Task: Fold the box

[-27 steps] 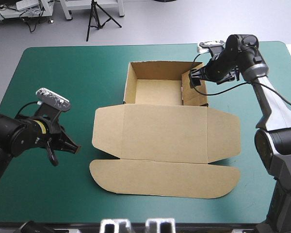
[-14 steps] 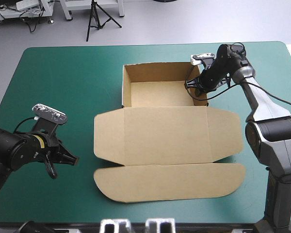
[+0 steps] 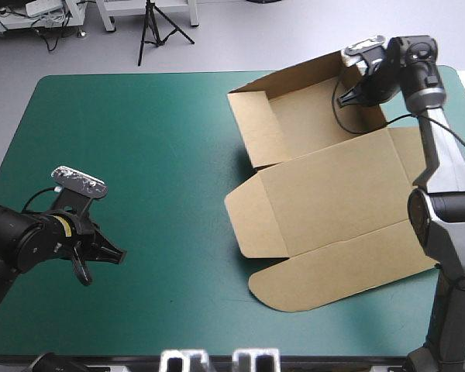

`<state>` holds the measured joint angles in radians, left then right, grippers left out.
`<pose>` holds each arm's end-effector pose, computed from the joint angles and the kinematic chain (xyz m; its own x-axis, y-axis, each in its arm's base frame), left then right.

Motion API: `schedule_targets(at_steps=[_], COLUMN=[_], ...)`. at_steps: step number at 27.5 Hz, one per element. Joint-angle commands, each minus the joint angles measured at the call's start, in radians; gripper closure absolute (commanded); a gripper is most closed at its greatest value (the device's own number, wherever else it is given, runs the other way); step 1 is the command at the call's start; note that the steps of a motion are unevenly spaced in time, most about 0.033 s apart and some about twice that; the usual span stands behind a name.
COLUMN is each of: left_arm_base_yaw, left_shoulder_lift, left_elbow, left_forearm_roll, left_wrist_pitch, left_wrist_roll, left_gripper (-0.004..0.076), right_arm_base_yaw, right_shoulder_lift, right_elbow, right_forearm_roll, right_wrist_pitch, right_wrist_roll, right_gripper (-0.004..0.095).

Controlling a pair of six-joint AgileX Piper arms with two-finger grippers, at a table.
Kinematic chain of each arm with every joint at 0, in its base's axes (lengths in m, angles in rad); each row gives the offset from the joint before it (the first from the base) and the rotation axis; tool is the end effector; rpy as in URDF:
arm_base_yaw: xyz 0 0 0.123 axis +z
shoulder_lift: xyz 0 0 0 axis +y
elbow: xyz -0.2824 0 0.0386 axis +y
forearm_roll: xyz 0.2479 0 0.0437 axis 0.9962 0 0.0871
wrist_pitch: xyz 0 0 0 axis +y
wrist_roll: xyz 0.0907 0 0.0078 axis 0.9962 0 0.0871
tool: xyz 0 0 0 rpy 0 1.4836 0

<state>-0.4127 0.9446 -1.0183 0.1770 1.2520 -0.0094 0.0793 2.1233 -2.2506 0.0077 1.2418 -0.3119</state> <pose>0.1449 -0.0468 0.3568 -0.7947 0.3981 -0.4583 0.3615 0.9168 0.1695 0.4669 0.0378 0.3400 -0.7874 -0.3680 -0.4945 -0.3388 0.9286 -0.1515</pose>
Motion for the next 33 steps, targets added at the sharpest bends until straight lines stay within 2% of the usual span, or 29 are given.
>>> schedule_targets(at_steps=[1,5,9,13,17,19,20,23,24,27,29,33], left_arm_base_yaw=[-0.003,-0.003,-0.003,-0.003,-0.003,-0.003,-0.003,-0.003,-0.003,-0.003,-0.003,-0.003], left_shoulder_lift=[-0.01,-0.01,-0.01,-0.01,-0.01,-0.01,-0.01,-0.01,-0.01,-0.01,-0.01,-0.01], left_elbow=[-0.023,-0.023,-0.023,-0.023,-0.023,-0.023,-0.023,-0.023,-0.023,-0.023,-0.023,-0.023], left_forearm_roll=[0.011,0.011,0.013,0.015,0.015,0.015,0.015,0.015,0.015,0.015,0.015,0.01], left_wrist_pitch=[0.029,0.029,0.021,0.01,0.015,0.021,0.021,0.017,0.017,0.015,0.015,0.007], left_wrist_roll=[-0.009,-0.009,-0.009,-0.009,-0.009,-0.006,-0.004,-0.006,-0.009,-0.009,-0.009,-0.009], left_gripper=[0.0728,0.0728,0.0728,0.0728,0.0728,0.0728,0.0729,0.073,0.0731,0.0731,0.0731,0.0731], right_arm_base_yaw=[-0.124,-0.312,-0.42,-0.484,-0.5,-0.518,-0.528,-0.554,-0.564,-0.576,-0.576,-0.576], right_shoulder_lift=[-0.064,-0.056,-0.042,-0.031,-0.027,-0.021,-0.021,-0.021,-0.023,-0.027,-0.037,-0.101], right_elbow=[-0.054,-0.052,-0.05,-0.026,0.008,0.01,0.01,0.01,0.01,0.01,0.01,0.0], right_forearm_roll=[-0.024,-0.018,0.011,0.12,0.078,0.087,0.099,0.152,0.167,0.15,0.143,0.162], right_wrist_pitch=[-0.007,-0.009,-0.007,-0.003,-0.018,-0.018,-0.021,-0.025,-0.027,-0.027,-0.023,-0.012], right_wrist_roll=[0.004,0.022,0.056,0.019,-0.029,-0.031,-0.031,-0.031,-0.022,0.017,0.031,0.031], right_gripper=[0.0926,0.0926,0.0926,0.0926,0.0899,0.0798,0.0715,0.0393,0.0247,0.0028,0.0006,0.0054])
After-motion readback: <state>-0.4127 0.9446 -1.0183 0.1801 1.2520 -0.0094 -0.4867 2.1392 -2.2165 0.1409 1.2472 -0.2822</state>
